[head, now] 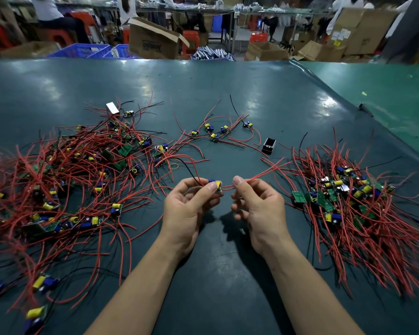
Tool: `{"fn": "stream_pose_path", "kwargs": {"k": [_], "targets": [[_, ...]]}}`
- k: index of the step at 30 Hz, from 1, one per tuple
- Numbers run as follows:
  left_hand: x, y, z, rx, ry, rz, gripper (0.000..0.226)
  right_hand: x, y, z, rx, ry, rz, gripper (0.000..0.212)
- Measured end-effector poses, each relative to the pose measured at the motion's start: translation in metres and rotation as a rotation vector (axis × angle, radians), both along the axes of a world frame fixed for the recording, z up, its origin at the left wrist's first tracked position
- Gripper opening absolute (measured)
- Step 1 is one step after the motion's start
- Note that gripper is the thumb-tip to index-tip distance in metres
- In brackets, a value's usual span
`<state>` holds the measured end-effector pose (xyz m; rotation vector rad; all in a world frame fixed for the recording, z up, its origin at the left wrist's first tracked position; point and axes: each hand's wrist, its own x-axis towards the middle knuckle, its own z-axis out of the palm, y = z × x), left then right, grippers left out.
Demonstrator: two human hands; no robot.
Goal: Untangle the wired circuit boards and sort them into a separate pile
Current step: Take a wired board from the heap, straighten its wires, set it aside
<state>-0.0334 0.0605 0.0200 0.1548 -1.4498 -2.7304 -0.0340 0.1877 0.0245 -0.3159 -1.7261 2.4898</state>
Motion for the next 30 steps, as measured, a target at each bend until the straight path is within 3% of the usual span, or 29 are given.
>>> {"fn": "stream_pose_path", "kwargs": {"k": [5,16,24,30], "targets": [[0.000,-0.001,-0.002,-0.029,-0.003,0.015,0.026,0.004,-0.003,0.002,-0.008,0.060,0.077,0.008],[-0.004,0.003,-0.004,0.064,0.034,0.086,0.016,-0.006,0.020,0.005,0.028,0.148,-0.357,0.022],[-0.004,0.007,-0.005,0.014,0.086,0.032,0.011,-0.010,0.031,0.001,0.161,0.171,-0.580,0.027],[-0.002,0.008,-0.005,-0.002,0.103,0.010,0.013,-0.014,0.033,-0.003,0.086,0.158,-0.670,0.032]]}}
